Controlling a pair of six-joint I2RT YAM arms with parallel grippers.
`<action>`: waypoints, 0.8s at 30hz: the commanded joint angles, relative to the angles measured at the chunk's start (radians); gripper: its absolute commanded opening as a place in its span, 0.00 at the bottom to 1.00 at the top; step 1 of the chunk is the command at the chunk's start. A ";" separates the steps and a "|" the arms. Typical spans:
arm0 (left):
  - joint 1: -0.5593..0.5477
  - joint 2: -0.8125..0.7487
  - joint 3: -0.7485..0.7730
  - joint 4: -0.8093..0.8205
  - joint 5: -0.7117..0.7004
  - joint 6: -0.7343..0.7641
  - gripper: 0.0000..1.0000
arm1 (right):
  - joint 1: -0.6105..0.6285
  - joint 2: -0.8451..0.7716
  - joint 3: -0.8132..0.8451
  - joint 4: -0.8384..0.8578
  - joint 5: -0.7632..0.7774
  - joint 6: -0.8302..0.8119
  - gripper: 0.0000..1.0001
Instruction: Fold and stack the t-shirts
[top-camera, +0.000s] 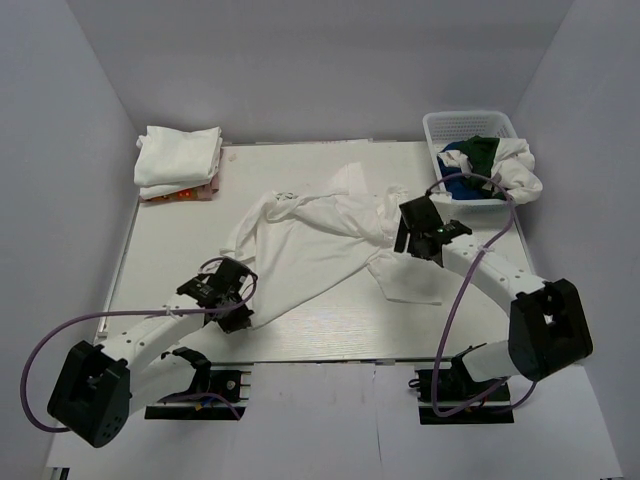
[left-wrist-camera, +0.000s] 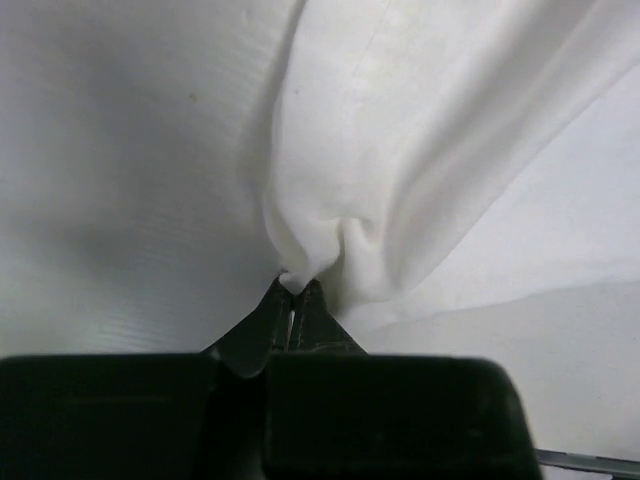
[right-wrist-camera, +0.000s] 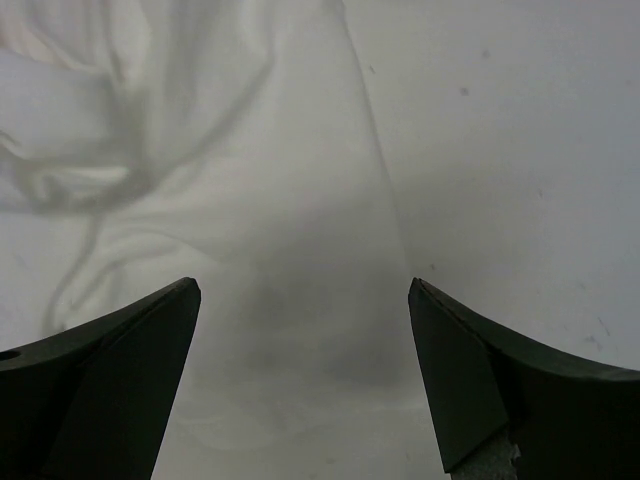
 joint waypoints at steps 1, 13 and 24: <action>-0.004 -0.035 0.009 0.053 -0.073 0.015 0.00 | -0.026 -0.078 -0.038 -0.165 -0.038 0.077 0.90; -0.004 -0.153 0.153 0.125 -0.272 0.095 0.00 | -0.125 -0.077 -0.301 0.017 -0.279 0.040 0.89; -0.004 -0.152 0.226 0.223 -0.305 0.141 0.00 | -0.138 -0.093 -0.276 0.106 -0.413 0.005 0.00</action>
